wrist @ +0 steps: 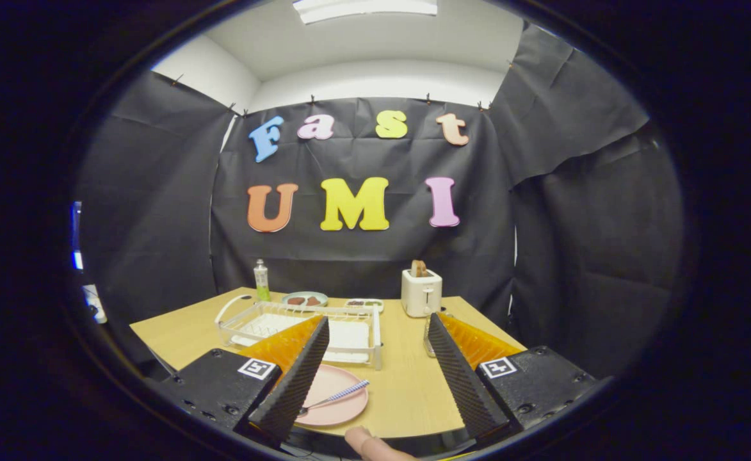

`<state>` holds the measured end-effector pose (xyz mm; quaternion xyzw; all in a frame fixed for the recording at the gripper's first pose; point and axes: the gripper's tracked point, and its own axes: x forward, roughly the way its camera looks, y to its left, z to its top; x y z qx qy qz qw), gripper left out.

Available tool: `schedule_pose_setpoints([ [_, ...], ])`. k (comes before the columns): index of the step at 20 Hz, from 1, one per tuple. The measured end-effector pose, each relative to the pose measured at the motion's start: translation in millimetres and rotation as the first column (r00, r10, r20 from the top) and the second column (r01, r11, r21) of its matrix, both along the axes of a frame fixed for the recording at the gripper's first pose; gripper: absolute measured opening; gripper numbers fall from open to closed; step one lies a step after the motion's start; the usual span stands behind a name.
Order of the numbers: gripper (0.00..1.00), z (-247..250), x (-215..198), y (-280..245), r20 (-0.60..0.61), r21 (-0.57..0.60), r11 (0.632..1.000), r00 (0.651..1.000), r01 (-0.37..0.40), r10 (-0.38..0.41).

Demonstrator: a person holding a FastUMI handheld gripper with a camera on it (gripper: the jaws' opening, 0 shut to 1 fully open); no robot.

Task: Take the plate from the dish rack, then take the spoon from the basket and place it into the plate.

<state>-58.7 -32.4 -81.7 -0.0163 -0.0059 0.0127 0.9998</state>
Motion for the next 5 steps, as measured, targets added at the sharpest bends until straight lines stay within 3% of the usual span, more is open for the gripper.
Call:
schedule_pose_setpoints([
  [5, 1.00, -1.1, -3.0, 5.0, 0.003, -0.013, 1.000, 1.000, -0.009, 0.009],
])
